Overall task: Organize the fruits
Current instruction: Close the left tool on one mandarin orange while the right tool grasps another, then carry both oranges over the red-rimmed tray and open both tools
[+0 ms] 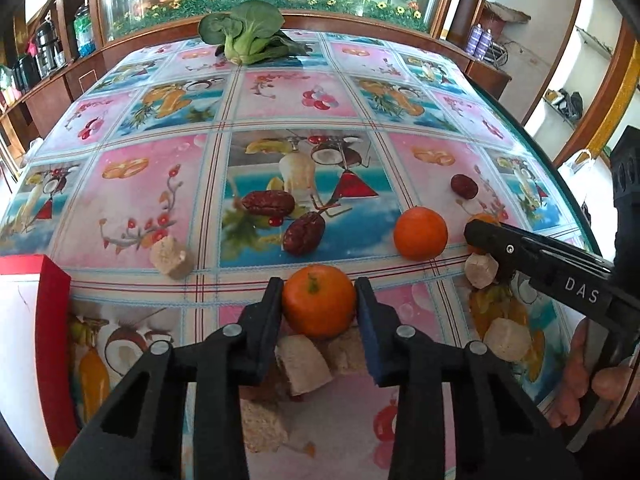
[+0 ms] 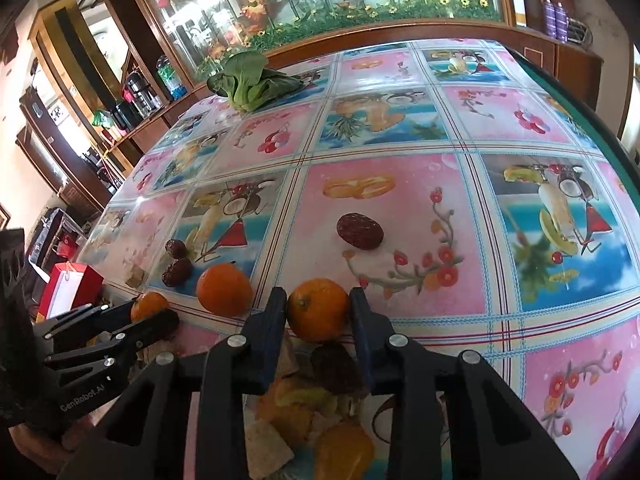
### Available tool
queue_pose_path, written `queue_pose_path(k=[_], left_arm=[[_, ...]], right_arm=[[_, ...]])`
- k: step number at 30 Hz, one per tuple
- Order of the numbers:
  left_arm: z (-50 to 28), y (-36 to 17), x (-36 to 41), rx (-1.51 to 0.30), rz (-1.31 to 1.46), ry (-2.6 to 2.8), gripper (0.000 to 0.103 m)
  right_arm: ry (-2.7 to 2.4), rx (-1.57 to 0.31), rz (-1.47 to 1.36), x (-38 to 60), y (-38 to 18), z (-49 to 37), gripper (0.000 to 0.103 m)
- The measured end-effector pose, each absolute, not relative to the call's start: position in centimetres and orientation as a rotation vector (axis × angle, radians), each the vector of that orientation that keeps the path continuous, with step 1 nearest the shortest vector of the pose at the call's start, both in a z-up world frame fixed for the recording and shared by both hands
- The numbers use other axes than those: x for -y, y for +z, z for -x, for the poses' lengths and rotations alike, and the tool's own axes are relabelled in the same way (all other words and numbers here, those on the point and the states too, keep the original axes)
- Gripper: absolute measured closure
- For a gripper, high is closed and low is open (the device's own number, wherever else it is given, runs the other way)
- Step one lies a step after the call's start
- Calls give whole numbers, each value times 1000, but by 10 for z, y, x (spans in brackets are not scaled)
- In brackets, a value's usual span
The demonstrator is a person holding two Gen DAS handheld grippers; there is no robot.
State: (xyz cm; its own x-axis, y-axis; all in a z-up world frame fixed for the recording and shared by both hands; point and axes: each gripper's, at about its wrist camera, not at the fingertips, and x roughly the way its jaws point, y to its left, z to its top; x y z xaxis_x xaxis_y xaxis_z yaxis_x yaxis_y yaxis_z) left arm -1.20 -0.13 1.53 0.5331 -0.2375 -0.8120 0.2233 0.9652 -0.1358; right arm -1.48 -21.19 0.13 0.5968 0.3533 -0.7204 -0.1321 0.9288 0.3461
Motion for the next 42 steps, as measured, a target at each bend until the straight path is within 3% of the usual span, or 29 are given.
queue_pose_path(k=[8, 17, 30, 42], left_arm=[[41, 47, -8, -867, 17, -253, 65], [122, 87, -72, -759, 32, -117, 65], [195, 60, -191, -805, 55, 219, 65], [209, 36, -219, -851, 79, 288, 65]], right_arm=[[280, -794, -270, 212, 13, 25, 72], [293, -663, -288, 210, 35, 46, 72], [800, -703, -169, 23, 65, 115, 73], [941, -808, -15, -73, 43, 134, 73]])
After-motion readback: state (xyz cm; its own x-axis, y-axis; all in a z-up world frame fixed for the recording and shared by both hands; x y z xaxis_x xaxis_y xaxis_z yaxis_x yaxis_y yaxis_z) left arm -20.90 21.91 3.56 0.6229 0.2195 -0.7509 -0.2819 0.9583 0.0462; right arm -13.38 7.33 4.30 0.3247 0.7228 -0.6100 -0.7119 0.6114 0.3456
